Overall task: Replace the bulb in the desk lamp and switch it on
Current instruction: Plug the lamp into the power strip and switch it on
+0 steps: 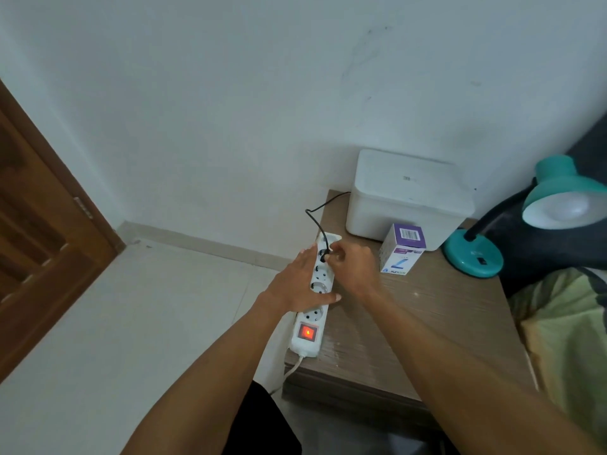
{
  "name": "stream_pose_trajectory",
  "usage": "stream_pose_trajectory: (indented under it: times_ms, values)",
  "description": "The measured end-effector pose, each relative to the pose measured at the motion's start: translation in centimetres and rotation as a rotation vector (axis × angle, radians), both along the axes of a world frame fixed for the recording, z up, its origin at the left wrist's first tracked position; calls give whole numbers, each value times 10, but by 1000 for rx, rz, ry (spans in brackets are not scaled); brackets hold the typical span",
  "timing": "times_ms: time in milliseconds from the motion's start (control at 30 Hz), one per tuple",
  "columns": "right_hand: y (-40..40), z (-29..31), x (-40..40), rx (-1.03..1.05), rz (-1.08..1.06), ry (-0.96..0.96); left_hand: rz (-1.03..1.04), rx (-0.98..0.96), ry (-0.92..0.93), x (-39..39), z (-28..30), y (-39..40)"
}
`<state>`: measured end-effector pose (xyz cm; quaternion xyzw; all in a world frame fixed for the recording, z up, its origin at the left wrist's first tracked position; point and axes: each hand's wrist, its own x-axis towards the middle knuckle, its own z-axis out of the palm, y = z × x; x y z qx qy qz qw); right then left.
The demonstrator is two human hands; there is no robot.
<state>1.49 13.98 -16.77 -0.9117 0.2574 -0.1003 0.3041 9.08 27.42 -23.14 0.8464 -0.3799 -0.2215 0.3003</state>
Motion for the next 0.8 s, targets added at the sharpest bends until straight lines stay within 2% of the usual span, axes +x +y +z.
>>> stream_pose_trajectory:
  times_ms: [133,267,333,567,800]
  values:
    - [0,9,-35,-38,20,-25,17,123,-171,-15,11,3]
    - [-10,7,-83,-84,1,-27,74,-59,-445,-54,20,-3]
    - [-20,-2,-109,-81,-25,-16,47,-135,-498,-81,27,-15]
    - [-86,-22,-191,-142,-226,14,-254,-121,-427,-146,32,-86]
    - [-155,-46,-237,-250,-294,80,-360,47,-380,-177,13,-170]
